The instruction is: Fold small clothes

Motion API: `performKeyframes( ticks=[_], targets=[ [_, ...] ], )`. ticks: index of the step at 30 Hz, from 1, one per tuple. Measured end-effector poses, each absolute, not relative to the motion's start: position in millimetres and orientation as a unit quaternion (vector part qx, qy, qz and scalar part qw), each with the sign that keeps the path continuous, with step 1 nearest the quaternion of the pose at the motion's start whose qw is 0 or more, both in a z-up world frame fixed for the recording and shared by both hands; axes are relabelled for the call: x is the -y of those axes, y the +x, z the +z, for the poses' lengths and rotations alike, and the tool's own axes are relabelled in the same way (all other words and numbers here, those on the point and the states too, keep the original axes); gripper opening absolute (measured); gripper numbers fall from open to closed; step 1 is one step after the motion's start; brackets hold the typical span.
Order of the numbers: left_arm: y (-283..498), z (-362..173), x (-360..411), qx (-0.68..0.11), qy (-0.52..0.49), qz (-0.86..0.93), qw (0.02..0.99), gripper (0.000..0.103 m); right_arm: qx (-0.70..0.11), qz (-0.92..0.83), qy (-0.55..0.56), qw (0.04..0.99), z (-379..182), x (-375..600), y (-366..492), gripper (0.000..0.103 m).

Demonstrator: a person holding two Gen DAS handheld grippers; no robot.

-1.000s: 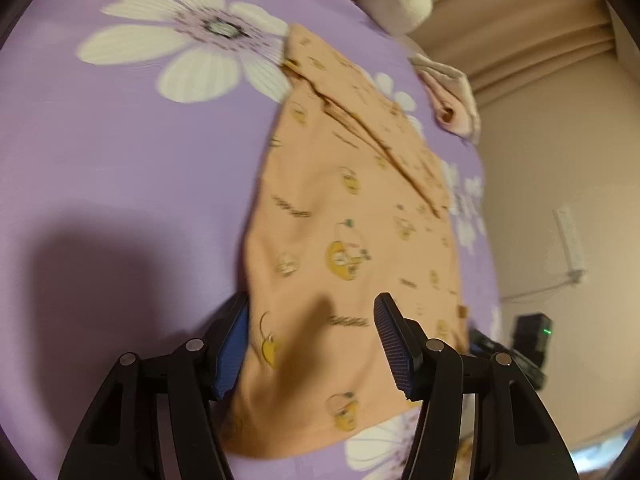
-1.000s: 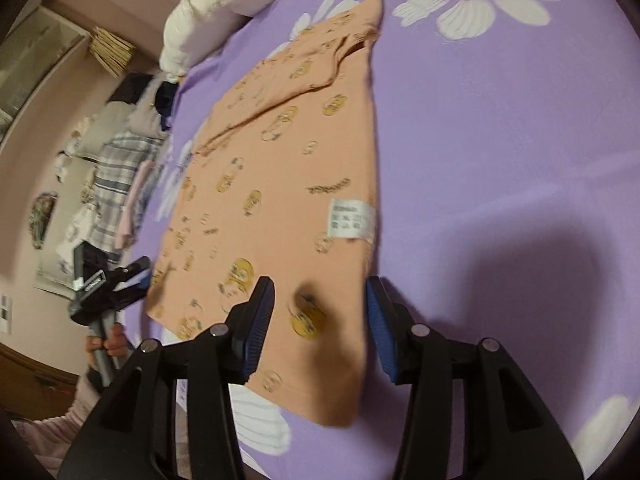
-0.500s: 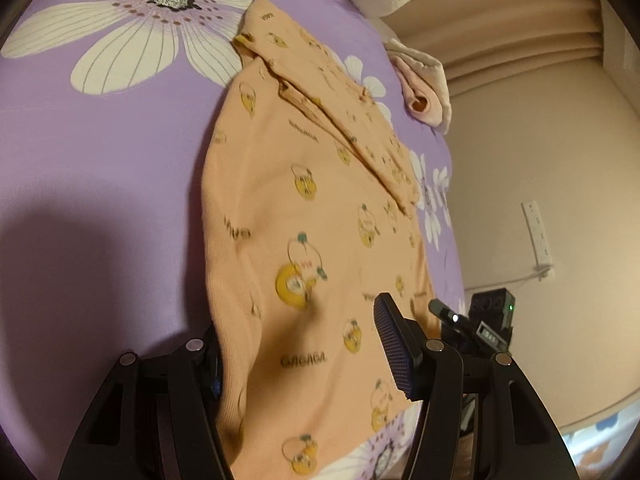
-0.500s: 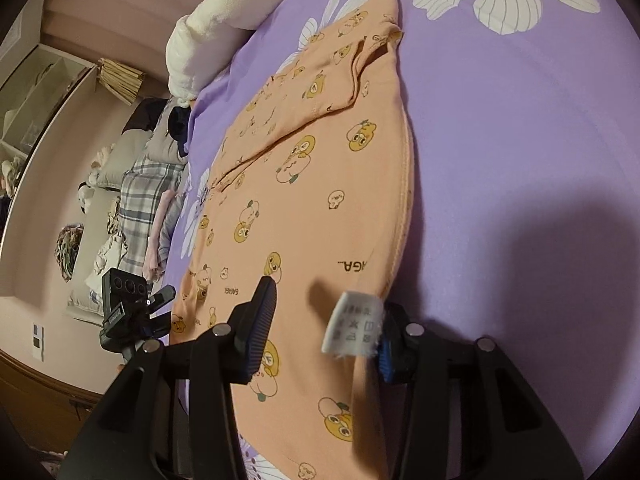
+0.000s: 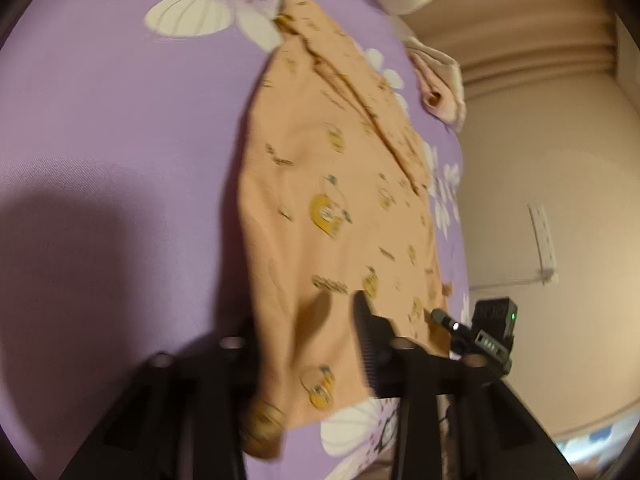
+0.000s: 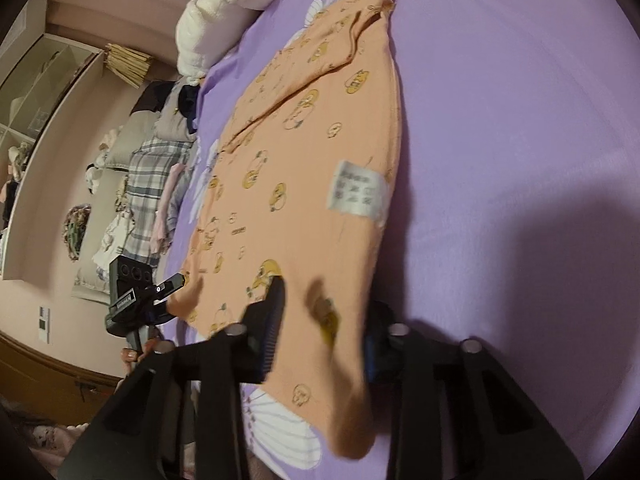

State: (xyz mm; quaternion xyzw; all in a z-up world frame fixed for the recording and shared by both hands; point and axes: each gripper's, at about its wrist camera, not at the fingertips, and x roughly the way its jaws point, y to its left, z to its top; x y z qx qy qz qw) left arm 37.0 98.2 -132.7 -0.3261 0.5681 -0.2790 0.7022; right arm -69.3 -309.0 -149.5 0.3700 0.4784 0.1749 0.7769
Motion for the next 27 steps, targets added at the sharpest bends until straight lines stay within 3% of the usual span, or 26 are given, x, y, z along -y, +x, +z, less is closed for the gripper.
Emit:
performKeyframes(
  ticks=[2, 6, 12, 27],
  targets=[
    [40.3, -136.9, -98.7, -0.573, -0.332, -0.267, 0.700, 0.012, -0.480, 0.170, 0.366, 0.779, -151.7, 308.5, -63.2, 0.013],
    [37.8, -135.0, -101.6, -0.566, -0.354, -0.272, 0.693, 0.003, -0.479, 0.166, 0.350, 0.788, -150.2, 303.8, -59.9, 0.007],
    [36.1, -113.4, -104.6, -0.527, -0.386, -0.299, 0.695, 0.000, -0.435, 0.188, 0.372, 0.798, -130.3, 307.3, -62.9, 0.005],
    [43.0, -41.2, -76.2, -0.442, -0.330, -0.358, 0.753, 0.000, -0.349, 0.222, 0.365, 0.834, -77.2, 306.2, -55.5, 0.004]
  ],
)
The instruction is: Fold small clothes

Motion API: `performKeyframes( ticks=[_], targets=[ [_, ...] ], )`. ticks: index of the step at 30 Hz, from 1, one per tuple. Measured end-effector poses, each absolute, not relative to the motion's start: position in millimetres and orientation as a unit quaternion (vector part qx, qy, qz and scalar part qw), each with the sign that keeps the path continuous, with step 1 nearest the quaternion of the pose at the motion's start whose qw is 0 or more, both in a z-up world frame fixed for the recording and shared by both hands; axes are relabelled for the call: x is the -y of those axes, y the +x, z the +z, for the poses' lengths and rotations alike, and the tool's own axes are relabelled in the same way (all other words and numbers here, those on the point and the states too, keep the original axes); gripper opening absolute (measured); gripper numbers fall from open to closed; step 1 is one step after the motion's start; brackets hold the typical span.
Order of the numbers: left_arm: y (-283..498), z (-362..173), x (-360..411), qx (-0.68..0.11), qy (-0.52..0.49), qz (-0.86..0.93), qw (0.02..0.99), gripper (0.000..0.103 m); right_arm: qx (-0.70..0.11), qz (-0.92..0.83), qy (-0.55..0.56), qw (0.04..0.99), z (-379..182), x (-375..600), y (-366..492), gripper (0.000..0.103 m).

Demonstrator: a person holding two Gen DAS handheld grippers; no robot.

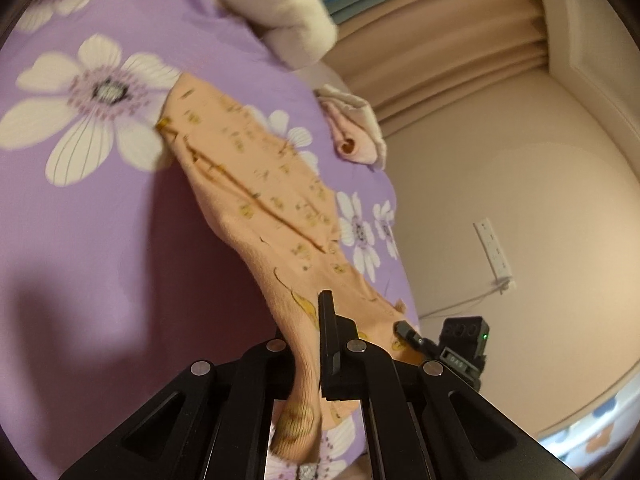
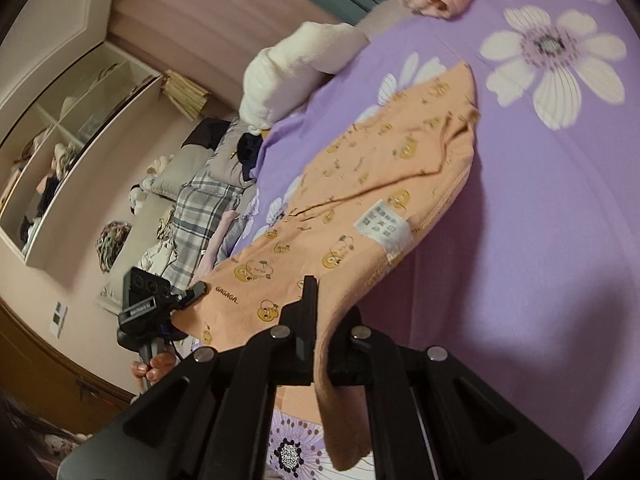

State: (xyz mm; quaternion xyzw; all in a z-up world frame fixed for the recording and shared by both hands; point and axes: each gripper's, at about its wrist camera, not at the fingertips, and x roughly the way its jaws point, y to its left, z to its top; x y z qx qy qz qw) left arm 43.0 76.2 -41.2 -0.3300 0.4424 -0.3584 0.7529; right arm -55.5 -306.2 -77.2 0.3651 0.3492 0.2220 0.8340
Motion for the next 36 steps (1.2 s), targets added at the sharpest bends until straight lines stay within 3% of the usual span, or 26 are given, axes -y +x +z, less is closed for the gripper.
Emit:
performKeyframes(
  ticks=[36],
  targets=[
    [-19.5, 21.9, -71.5, -0.399, -0.272, -0.427, 0.764, 0.000, -0.294, 0.242, 0.267, 0.885, -8.0, 317.9, -112.8, 0.003]
  ],
)
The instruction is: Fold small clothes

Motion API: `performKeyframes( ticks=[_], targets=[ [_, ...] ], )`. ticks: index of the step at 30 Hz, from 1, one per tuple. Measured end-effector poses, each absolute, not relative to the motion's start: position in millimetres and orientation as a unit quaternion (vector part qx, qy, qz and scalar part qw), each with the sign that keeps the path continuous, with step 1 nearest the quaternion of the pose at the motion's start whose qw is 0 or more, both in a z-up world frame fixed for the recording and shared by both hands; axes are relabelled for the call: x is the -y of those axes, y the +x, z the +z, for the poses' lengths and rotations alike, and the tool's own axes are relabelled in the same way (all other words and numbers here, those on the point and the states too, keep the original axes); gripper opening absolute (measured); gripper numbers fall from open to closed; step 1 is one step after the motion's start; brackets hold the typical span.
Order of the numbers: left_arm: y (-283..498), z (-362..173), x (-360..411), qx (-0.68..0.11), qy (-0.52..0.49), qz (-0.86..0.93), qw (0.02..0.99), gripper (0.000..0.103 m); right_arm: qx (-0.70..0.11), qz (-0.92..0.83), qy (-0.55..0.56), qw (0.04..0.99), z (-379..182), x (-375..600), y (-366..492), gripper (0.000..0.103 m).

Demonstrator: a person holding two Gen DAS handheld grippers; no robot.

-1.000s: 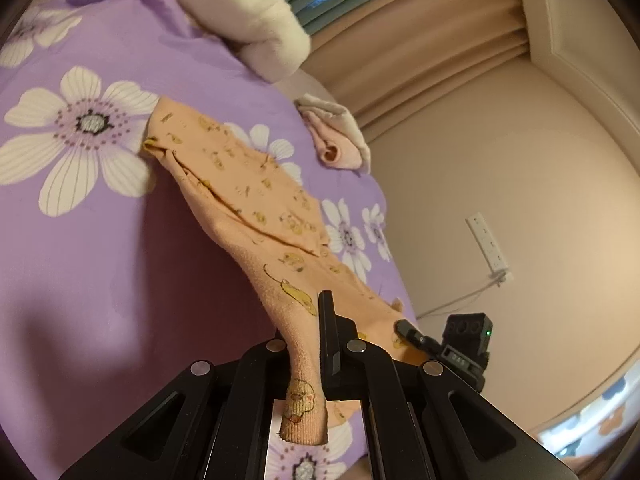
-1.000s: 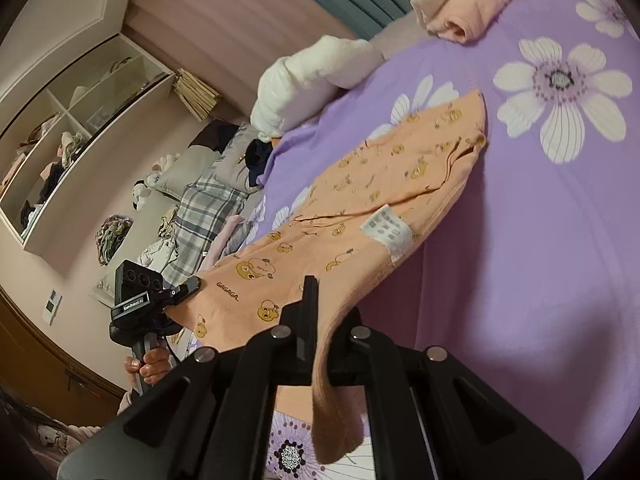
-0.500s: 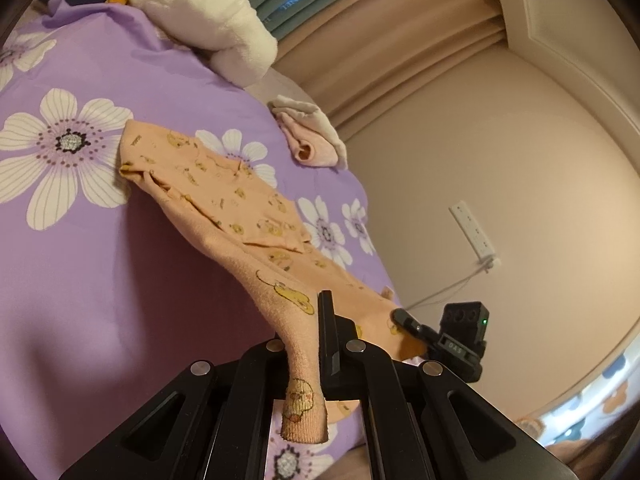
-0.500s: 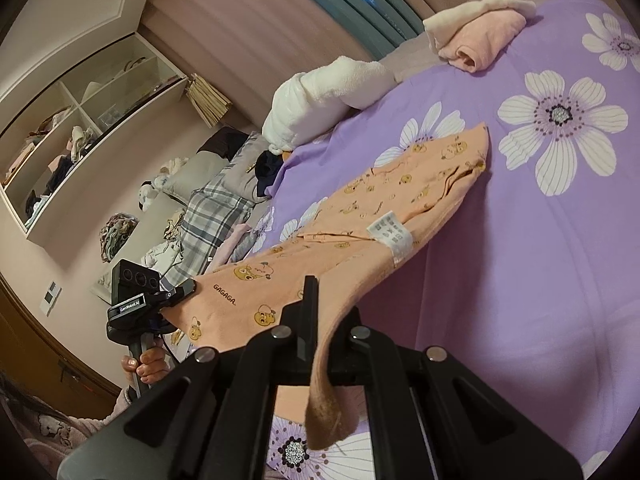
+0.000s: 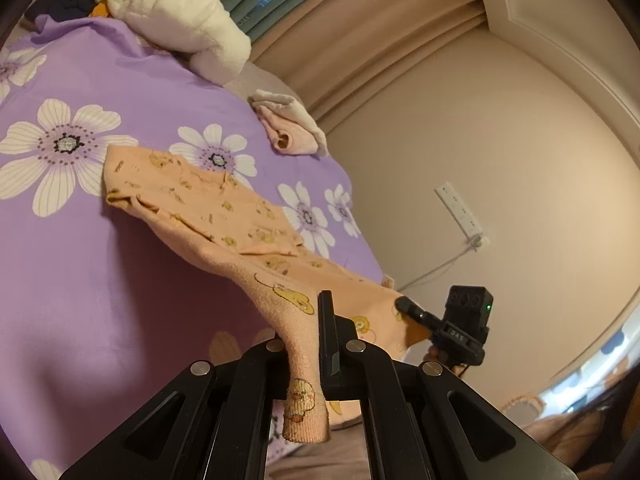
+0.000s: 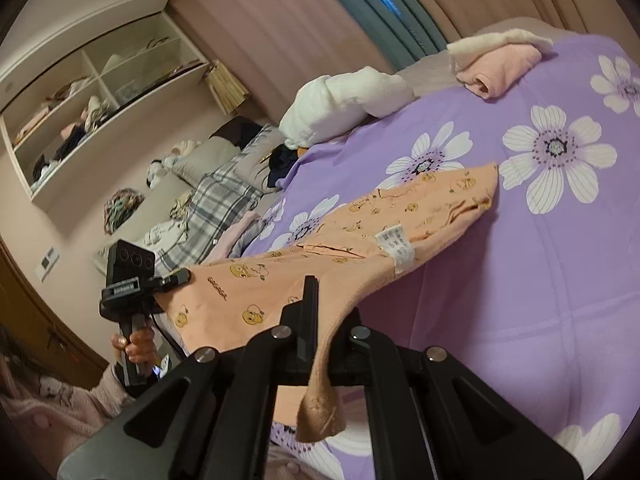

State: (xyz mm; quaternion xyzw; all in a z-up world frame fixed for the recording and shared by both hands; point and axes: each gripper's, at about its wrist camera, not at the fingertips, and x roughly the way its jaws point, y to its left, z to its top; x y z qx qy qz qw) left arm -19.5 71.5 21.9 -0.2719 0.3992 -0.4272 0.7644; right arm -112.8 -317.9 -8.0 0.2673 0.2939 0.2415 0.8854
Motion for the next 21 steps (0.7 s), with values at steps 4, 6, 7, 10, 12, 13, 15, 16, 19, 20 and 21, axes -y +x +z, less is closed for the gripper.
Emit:
performKeyframes(
  ticks=[4, 6, 7, 10, 12, 13, 15, 16, 19, 20, 21],
  targets=[
    [-32.0, 26.6, -74.8, -0.399, -0.271, -0.430, 0.763, 0.000, -0.293, 0.248, 0.246, 0.890, -0.8, 314.8, -127.1, 0.003],
    [-37.1, 28.1, -75.7, -0.400, -0.270, -0.429, 0.763, 0.000, -0.292, 0.250, 0.238, 0.892, 3.7, 314.2, -134.1, 0.003],
    [-39.0, 28.5, -76.0, -0.402, -0.269, -0.429, 0.763, 0.000, -0.291, 0.252, 0.235, 0.893, 4.8, 313.6, -137.4, 0.003],
    [-40.5, 28.0, -77.3, -0.403, -0.269, -0.426, 0.764, 0.000, -0.287, 0.254, 0.231, 0.894, 8.1, 313.7, -143.4, 0.004],
    [-37.9, 25.0, -79.0, -0.403, -0.272, -0.422, 0.765, 0.000, -0.286, 0.255, 0.232, 0.894, 7.8, 314.2, -142.0, 0.004],
    [-33.8, 21.8, -79.8, -0.406, -0.277, -0.417, 0.764, 0.000, -0.285, 0.254, 0.235, 0.894, 6.6, 314.9, -140.4, 0.004],
    [-27.8, 16.5, -79.7, -0.411, -0.284, -0.412, 0.762, 0.000, -0.290, 0.249, 0.247, 0.890, 1.0, 317.3, -131.3, 0.004],
    [-24.9, 14.3, -79.4, -0.412, -0.285, -0.410, 0.763, 0.000, -0.294, 0.246, 0.252, 0.888, -1.3, 317.8, -126.4, 0.004],
    [-13.5, 9.6, -79.1, -0.412, -0.291, -0.404, 0.763, 0.000, -0.297, 0.242, 0.267, 0.884, -6.5, 320.3, -116.3, 0.004],
    [-10.1, 8.7, -79.2, -0.410, -0.294, -0.403, 0.763, 0.000, -0.297, 0.238, 0.273, 0.884, -7.5, 321.7, -110.9, 0.004],
    [-5.3, 7.3, -79.7, -0.409, -0.298, -0.401, 0.764, 0.000, -0.294, 0.237, 0.277, 0.883, -7.8, 323.0, -107.5, 0.004]
  ],
)
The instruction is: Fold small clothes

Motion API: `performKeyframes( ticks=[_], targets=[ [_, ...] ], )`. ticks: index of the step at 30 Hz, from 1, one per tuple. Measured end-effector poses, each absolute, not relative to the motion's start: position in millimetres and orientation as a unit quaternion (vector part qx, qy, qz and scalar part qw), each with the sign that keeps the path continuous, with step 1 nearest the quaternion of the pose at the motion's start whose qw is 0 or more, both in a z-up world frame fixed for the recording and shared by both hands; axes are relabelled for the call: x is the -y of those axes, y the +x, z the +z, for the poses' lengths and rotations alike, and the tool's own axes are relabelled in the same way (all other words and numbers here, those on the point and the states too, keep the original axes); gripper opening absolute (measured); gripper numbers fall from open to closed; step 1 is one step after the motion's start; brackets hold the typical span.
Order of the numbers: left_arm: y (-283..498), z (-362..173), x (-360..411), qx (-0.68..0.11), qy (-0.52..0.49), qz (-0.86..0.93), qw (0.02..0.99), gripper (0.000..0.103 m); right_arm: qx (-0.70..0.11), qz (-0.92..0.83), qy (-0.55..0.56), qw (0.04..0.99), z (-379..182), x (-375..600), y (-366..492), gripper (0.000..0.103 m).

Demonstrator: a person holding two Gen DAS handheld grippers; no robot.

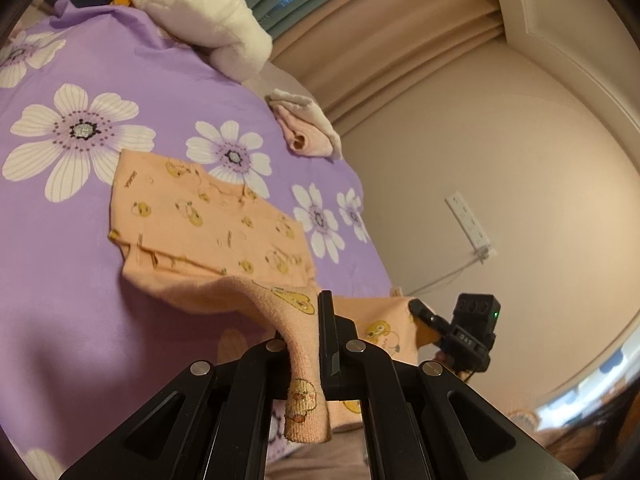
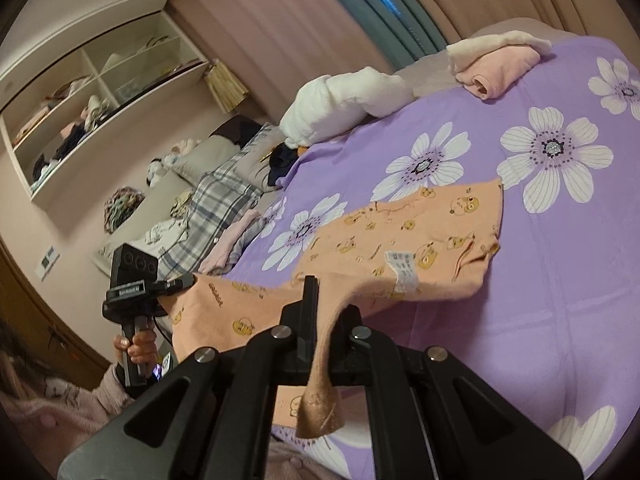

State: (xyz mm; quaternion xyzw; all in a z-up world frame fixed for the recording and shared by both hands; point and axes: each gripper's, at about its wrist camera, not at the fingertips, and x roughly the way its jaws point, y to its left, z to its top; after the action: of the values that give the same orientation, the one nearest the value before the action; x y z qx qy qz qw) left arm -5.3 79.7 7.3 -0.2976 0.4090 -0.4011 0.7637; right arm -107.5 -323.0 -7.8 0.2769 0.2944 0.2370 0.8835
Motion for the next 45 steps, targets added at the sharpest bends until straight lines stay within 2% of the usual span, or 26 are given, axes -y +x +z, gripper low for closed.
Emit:
performKeyframes(
  ticks=[9, 19, 27, 39, 42, 44, 45],
  targets=[
    [43.3, -1.2, -84.6, -0.397, -0.331, -0.375, 0.769, 0.000, -0.278, 0.208, 0.310, 0.885, -11.4, 341.1, -54.9, 0.004],
    [107.7, -34.1, -82.7, -0.421, -0.360, -0.325, 0.766, 0.000, -0.296, 0.166, 0.340, 0.877, -34.5, 364.0, 10.9, 0.004],
    [154.3, -57.5, -74.4, -0.455, -0.367, -0.292, 0.757, 0.000, -0.336, 0.137, 0.355, 0.862, -58.7, 373.9, 57.4, 0.004],
    [215.6, -119.2, -61.9, -0.560, -0.371, -0.212, 0.710, 0.000, -0.441, 0.091, 0.404, 0.796, -110.2, 392.7, 117.1, 0.007],
    [224.5, -131.2, -65.4, -0.577, -0.399, -0.202, 0.683, 0.000, -0.473, 0.075, 0.423, 0.770, -121.9, 398.4, 129.1, 0.009],
    [230.2, -137.1, -68.1, -0.590, -0.421, -0.195, 0.661, 0.000, -0.487, 0.067, 0.451, 0.745, -129.7, 406.0, 134.1, 0.018],
    [234.6, -140.4, -69.1, -0.595, -0.433, -0.193, 0.649, 0.004, -0.492, 0.066, 0.476, 0.726, -134.1, 409.9, 135.8, 0.024]
  ],
)
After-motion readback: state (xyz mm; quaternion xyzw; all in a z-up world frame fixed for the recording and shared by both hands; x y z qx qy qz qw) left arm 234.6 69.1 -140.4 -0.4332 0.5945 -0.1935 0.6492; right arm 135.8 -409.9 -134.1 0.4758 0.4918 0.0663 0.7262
